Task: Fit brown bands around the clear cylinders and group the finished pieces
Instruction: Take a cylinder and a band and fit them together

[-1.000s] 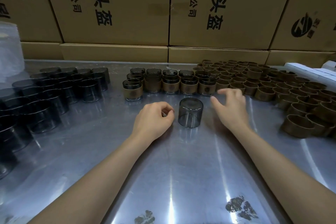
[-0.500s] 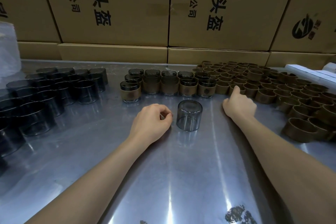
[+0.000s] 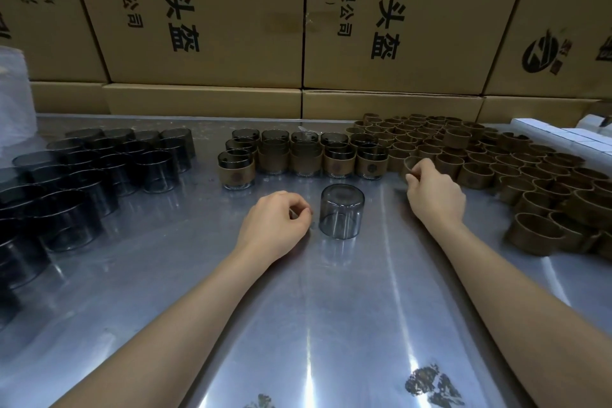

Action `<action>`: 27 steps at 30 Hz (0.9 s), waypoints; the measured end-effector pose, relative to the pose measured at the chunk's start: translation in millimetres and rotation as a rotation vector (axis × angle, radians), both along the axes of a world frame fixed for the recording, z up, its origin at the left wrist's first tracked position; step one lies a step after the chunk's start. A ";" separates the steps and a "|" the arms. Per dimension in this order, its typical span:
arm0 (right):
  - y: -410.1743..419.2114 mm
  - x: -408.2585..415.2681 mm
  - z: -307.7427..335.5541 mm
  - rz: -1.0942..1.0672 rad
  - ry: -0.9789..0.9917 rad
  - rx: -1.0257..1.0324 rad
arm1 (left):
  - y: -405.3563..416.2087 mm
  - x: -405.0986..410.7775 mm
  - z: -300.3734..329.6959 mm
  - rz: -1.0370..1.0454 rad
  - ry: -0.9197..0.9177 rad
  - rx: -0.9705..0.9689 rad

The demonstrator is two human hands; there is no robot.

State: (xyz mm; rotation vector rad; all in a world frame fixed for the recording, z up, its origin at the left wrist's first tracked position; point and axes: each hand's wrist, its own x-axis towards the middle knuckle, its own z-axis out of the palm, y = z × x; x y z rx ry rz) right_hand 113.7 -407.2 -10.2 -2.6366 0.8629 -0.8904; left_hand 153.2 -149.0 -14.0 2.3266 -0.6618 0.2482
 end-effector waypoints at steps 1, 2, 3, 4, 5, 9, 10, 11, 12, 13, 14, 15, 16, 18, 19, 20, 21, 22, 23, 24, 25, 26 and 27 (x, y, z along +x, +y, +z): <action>4.4 -6.6 0.1 0.028 -0.050 0.023 | -0.3 -0.2 0.3 0.003 0.000 0.002; 9.5 -13.7 0.4 0.065 -0.101 0.055 | -0.3 -0.5 0.7 0.005 0.000 0.003; 15.5 -20.7 0.9 0.106 -0.150 0.094 | -0.4 -0.9 1.0 0.006 0.000 0.002; 22.3 -27.7 1.7 0.147 -0.198 0.137 | -0.4 -1.4 1.4 0.004 0.000 -0.001; 29.8 -33.7 3.3 0.188 -0.246 0.178 | -0.3 -1.8 1.7 0.002 -0.001 -0.004; 65.8 -54.2 16.3 0.343 -0.474 0.372 | 1.3 -3.7 2.1 -0.003 -0.024 -0.037; 74.4 -58.2 20.8 0.406 -0.513 0.465 | 1.8 -4.3 2.2 -0.006 -0.035 -0.058; 82.4 -62.2 25.8 0.475 -0.533 0.570 | 1.7 -4.8 2.5 -0.014 -0.046 -0.086; 89.3 -65.4 30.7 0.541 -0.543 0.681 | 1.6 -5.5 3.5 -0.028 -0.059 -0.118; 94.9 -67.8 35.2 0.603 -0.552 0.802 | 1.1 -6.2 4.8 -0.046 -0.067 -0.156; 99.2 -69.5 39.3 0.665 -0.561 0.942 | 0.6 -7.3 6.3 -0.074 -0.064 -0.198; 102.1 -70.4 42.5 0.726 -0.568 1.084 | -0.3 -9.1 7.9 -0.111 -0.050 -0.247; 103.9 -71.0 44.9 0.774 -0.569 1.202 | -1.0 -11.8 9.8 -0.155 -0.033 -0.302; 105.1 -71.4 46.9 0.822 -0.535 1.339 | -3.3 -17.7 13.3 -0.234 -0.011 -0.416; 105.2 -71.5 47.2 0.831 -0.511 1.378 | -4.9 -20.3 14.4 -0.267 -0.006 -0.464; 105.2 -71.6 47.1 0.835 -0.486 1.407 | -6.7 -23.0 15.5 -0.299 0.000 -0.498; 105.1 -71.5 46.8 0.835 -0.458 1.424 | -8.5 -25.4 16.3 -0.329 0.011 -0.517; 105.6 -71.1 46.7 0.835 -0.426 1.426 | -10.3 -27.8 17.0 -0.357 0.028 -0.524; 106.5 -70.6 46.3 0.837 -0.394 1.417 | -12.1 -29.8 17.0 -0.380 0.045 -0.523; 107.4 -69.7 45.6 0.840 -0.368 1.409 | -13.7 -31.7 16.7 -0.395 0.058 -0.517; 108.2 -68.5 44.5 0.842 -0.351 1.409 | -14.9 -33.3 16.2 -0.400 0.070 -0.510; 108.8 -67.6 43.5 0.843 -0.340 1.414 | -15.8 -34.4 15.6 -0.402 0.088 -0.509; 109.1 -66.8 42.4 0.845 -0.328 1.415 | -16.2 -34.8 14.7 -0.402 0.107 -0.512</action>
